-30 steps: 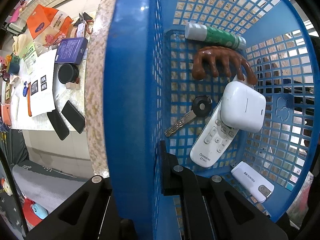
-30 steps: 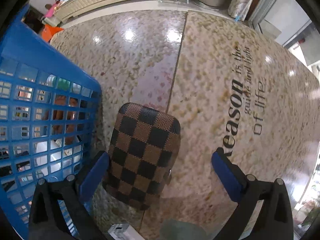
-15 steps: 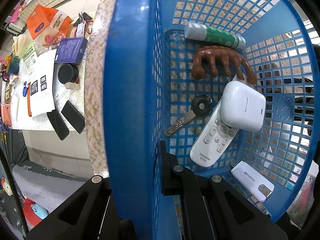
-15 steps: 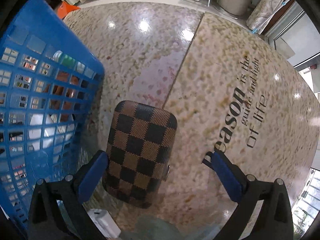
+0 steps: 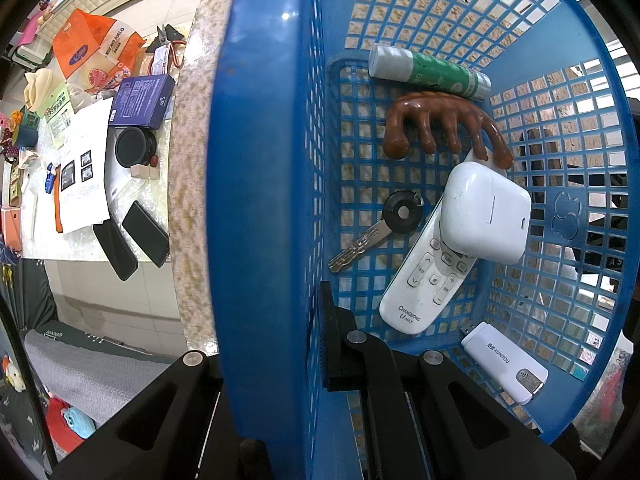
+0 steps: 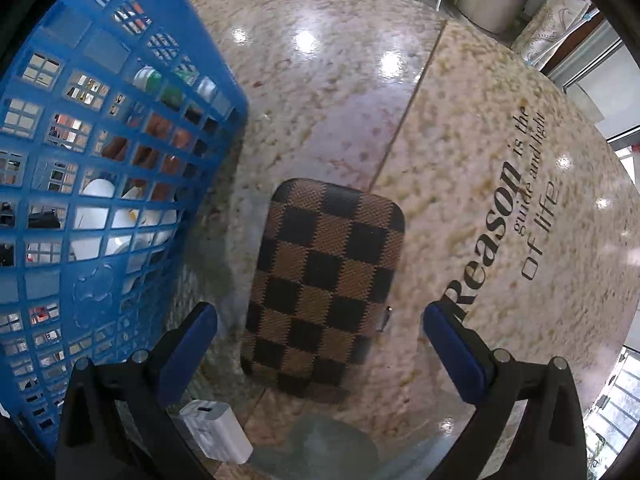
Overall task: Organize rigid objects
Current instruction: 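Move the right gripper to the brown checkered case and grasp it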
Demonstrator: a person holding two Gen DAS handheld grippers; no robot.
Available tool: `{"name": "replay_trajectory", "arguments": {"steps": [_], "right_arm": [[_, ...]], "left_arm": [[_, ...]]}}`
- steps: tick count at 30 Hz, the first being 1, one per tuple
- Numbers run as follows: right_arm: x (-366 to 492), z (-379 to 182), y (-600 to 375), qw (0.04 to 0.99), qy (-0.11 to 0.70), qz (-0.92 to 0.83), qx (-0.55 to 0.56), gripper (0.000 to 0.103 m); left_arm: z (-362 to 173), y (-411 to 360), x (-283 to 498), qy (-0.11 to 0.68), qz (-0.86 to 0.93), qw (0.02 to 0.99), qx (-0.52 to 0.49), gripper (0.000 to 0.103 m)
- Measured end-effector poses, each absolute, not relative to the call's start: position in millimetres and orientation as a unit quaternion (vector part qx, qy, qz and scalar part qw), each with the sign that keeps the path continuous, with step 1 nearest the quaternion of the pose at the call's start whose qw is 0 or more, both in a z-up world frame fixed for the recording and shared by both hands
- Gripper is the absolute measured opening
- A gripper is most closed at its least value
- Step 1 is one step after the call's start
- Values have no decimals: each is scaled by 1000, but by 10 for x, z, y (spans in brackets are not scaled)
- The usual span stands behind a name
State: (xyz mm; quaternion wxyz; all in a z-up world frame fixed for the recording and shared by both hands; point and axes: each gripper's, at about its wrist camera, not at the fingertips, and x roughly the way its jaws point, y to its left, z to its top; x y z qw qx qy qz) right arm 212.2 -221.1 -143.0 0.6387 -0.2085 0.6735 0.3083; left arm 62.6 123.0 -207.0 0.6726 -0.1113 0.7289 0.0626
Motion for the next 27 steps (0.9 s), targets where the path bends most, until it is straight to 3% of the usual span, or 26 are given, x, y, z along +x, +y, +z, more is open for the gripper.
{"name": "replay_trajectory", "arguments": {"steps": [13,15,17,18,27], "right_arm": [[1863,-1436,-2077,654,670,293,-194,102],[1743,-1388,-2086,659,664,289,-203,97],[1639,-1324,-2110,667,650,286,-224,75],[1592,-1287,-2124,669,646,288,-229,70],[1344,-1261,-2184,668,641,300,-232,67]], "left_arm": [[-2080,1268,614,730,65,672,-111,7],[-2081,1263,615,730,65,671,-111,7],[-2082,1265,615,730,65,671,-110,8],[-2084,1269,613,731,66,671,-110,8],[-2089,1250,628,734,68,668,-105,9]]}}
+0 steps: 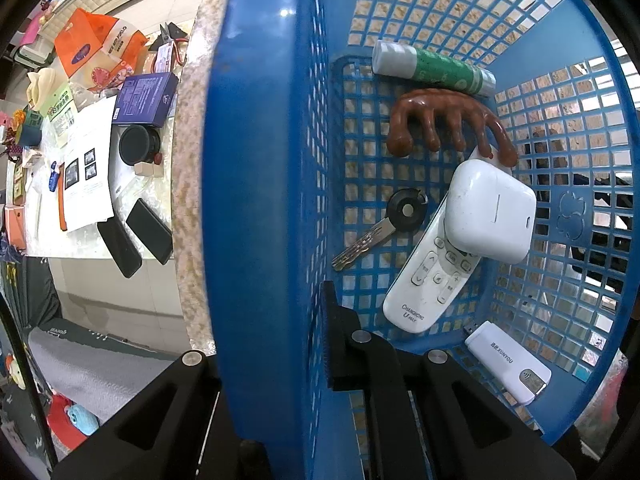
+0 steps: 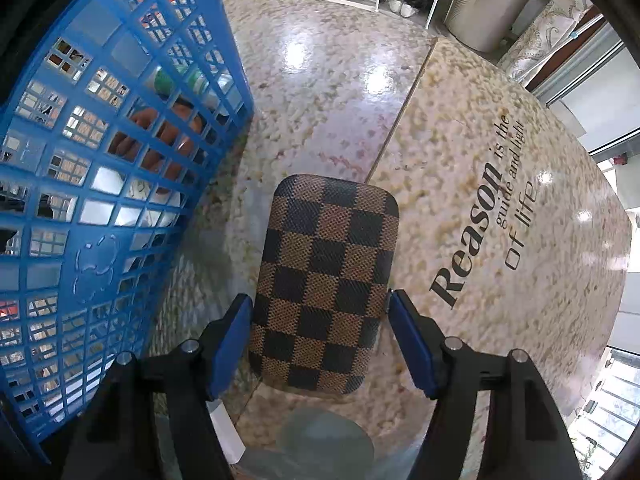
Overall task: Organize rigid objects
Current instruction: 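Move the right gripper to the brown checkered case and grasp it, then lift the checkered case and adjust its hold in the right gripper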
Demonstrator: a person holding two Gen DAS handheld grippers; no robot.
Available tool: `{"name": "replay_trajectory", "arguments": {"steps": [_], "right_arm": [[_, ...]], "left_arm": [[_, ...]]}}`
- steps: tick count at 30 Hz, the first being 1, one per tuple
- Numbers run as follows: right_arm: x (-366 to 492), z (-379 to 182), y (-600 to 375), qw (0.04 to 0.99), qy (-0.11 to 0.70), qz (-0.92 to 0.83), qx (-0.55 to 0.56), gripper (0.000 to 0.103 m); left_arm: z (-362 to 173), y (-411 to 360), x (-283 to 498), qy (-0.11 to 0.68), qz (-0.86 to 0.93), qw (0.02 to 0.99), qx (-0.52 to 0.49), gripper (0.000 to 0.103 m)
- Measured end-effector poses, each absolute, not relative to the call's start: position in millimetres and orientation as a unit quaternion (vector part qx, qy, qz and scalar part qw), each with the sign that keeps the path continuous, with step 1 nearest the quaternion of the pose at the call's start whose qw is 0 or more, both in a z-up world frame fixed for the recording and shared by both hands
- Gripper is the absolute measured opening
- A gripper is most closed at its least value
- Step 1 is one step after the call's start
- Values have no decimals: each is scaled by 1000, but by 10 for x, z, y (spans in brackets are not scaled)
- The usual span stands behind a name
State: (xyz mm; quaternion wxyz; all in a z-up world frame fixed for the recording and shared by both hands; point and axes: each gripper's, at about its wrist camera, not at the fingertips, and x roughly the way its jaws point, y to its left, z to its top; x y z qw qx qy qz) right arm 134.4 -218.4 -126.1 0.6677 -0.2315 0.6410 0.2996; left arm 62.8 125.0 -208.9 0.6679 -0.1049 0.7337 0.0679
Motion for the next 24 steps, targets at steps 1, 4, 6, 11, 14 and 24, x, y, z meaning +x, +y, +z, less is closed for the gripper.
{"name": "replay_trajectory", "arguments": {"steps": [1,4,6,11,14,24], "right_arm": [[1312,-1229,-2197,670,640,299,-229,67],[1309,-1175,-2293,674,641,296,-217,66],[1303,-1105,-2365,678,641,292,-210,66],[1341,-948,-2580,692,631,284,-206,66],[1376,-839,-2701,700,626,277,-203,66],[1311,-251,-2825,733,597,262,-195,60]], "left_arm": [[-2093,1243,637,734,68,668,-105,9],[-2096,1247,635,734,69,668,-105,9],[-2095,1246,635,734,68,668,-105,9],[-2093,1233,641,733,68,668,-105,9],[-2093,1236,638,733,68,669,-105,9],[-2082,1272,636,729,66,672,-109,6]]}}
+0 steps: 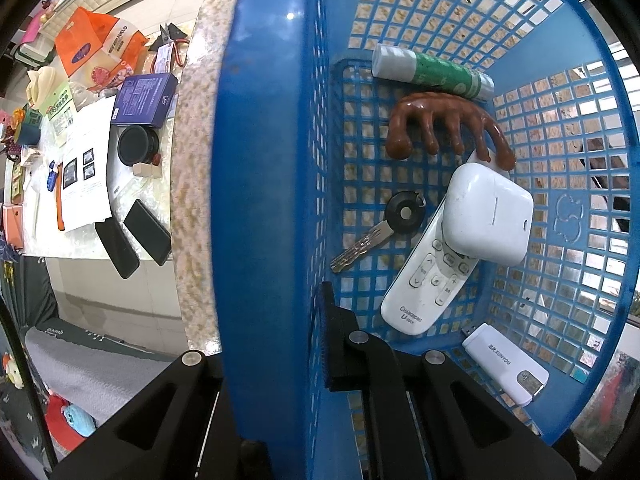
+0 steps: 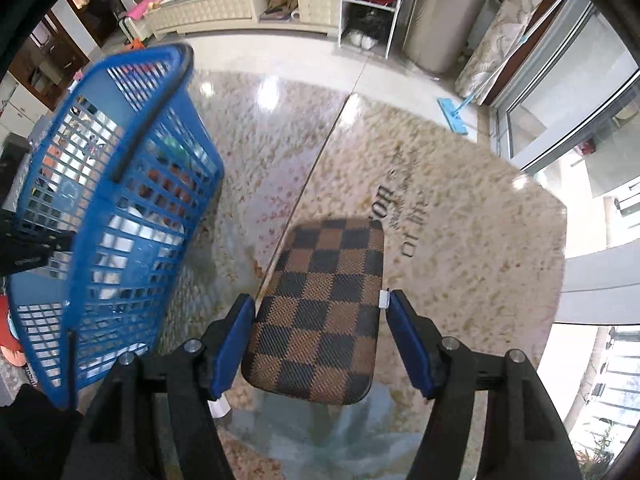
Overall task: Organize rigid objects
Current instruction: 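Lift the checkered case and adjust its hold in the right gripper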
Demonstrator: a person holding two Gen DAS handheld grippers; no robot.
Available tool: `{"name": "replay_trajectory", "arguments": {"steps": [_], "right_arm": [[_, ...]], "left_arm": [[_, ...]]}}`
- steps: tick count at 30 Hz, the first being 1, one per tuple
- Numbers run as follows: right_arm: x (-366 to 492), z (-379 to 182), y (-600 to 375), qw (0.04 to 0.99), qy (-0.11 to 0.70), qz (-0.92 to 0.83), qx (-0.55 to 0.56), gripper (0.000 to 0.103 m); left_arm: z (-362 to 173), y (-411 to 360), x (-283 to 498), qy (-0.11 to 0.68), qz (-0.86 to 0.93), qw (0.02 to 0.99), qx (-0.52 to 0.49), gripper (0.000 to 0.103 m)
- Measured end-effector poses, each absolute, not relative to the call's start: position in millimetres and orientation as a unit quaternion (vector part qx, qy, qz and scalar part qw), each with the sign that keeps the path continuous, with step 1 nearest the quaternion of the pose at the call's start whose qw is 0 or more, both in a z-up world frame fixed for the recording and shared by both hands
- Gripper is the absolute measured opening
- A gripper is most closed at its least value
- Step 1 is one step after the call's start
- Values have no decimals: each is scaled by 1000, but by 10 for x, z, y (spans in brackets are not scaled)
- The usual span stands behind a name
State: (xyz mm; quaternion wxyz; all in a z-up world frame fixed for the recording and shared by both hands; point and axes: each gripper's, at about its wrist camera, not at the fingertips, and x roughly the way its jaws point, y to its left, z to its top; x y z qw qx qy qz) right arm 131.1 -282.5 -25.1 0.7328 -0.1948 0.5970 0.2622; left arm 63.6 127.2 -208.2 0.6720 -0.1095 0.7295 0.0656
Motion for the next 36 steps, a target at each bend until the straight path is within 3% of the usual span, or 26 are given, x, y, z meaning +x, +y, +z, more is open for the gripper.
{"name": "replay_trajectory", "arguments": {"steps": [1,2,8,18,19,21,23,25,27,29,31,36], "right_arm": [[1308,-151,-2844,739,592,261,-191,19],[1318,-72,-2874,734,601,269,-168,2],[1240,135,-2633,733,588,285,-188,0],[1188,-132,-2654,719,596,289,-210,1],[1177,-123,-2685,720,593,290,-212,2],[1186,-138,-2757,722,592,286,-216,15],[1199,-156,-2832,723,592,286,-209,52],[1184,-149,-2914,723,595,284,-206,61],[1187,-151,-2998,722,597,280,-211,62],[1198,-182,-3063,718,600,278,-218,86],[1176,-195,-3104,717,595,282,-230,95],[1136,-250,-3220,703,592,294,-260,102]], "left_arm": [[-2092,1277,639,729,65,673,-110,6],[-2080,1268,636,728,65,673,-110,6],[-2062,1252,626,727,63,675,-109,6],[-2054,1254,627,727,62,675,-110,6],[-2053,1257,626,727,62,675,-111,6],[-2054,1255,628,727,62,675,-111,6],[-2053,1249,629,727,63,675,-111,6],[-2049,1252,631,727,64,675,-111,6],[-2049,1251,632,727,64,675,-111,6],[-2049,1252,632,727,64,675,-111,6],[-2048,1255,633,727,65,675,-111,6],[-2053,1269,626,726,67,675,-114,6]]}}
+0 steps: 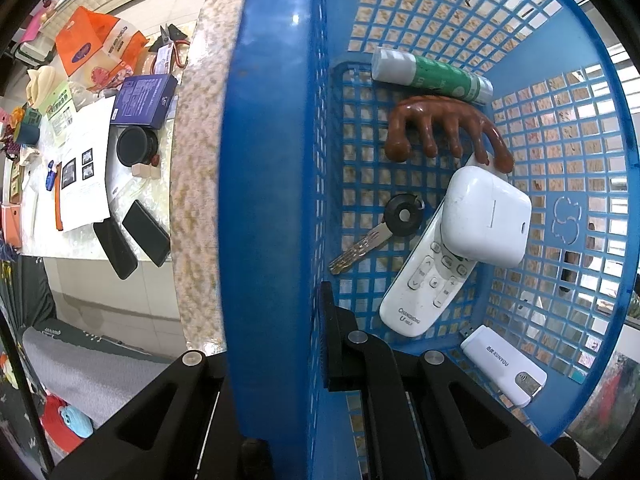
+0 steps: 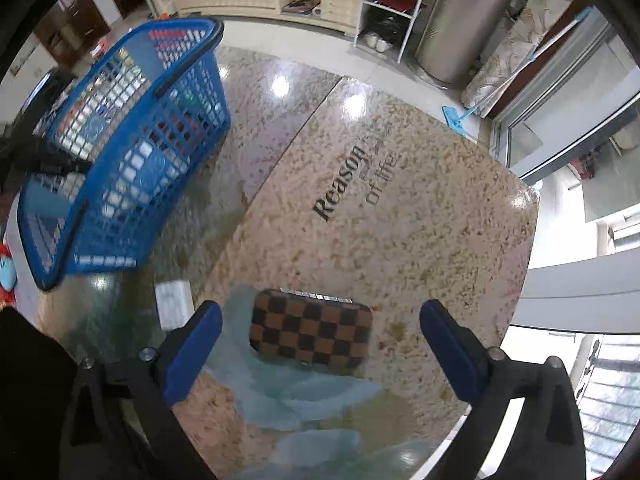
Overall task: Organize rigid objects
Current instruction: 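Lift the checkered case and adjust its hold in the right gripper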
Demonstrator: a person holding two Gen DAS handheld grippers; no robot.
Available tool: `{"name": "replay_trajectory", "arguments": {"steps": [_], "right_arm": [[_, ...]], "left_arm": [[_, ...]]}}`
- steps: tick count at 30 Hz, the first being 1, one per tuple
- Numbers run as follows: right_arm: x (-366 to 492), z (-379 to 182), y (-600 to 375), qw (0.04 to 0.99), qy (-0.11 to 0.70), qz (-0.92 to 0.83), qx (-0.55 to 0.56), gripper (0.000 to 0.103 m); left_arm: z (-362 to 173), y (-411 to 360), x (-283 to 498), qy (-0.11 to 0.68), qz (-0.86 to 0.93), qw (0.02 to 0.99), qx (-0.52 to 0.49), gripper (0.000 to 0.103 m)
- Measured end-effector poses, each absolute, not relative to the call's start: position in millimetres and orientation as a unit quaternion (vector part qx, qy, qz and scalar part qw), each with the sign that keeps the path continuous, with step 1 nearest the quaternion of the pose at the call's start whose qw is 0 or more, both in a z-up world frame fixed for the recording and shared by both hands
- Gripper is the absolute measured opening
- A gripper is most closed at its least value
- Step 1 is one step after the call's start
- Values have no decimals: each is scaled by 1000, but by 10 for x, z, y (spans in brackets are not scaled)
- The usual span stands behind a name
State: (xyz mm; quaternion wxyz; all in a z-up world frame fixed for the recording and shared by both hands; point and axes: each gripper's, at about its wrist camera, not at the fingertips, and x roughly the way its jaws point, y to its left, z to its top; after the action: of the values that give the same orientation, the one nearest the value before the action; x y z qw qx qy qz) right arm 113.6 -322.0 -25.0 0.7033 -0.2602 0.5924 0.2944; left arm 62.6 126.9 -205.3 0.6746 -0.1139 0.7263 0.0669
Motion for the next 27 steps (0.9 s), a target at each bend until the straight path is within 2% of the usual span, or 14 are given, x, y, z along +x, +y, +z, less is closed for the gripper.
{"name": "replay_trajectory", "arguments": {"steps": [8,14,27], "right_arm": [[1010,-524,-3239,651,595,325,-343,102],[876,-729,-3180,614,563,370,-411,102],[770,-1078,-3119,559,515,456,-462,102]], "left_arm": [[-2061,1288,609,726,71,674,-117,8],[-2057,1326,588,726,75,673,-122,8],[-2045,1436,525,725,84,671,-133,11]]}}
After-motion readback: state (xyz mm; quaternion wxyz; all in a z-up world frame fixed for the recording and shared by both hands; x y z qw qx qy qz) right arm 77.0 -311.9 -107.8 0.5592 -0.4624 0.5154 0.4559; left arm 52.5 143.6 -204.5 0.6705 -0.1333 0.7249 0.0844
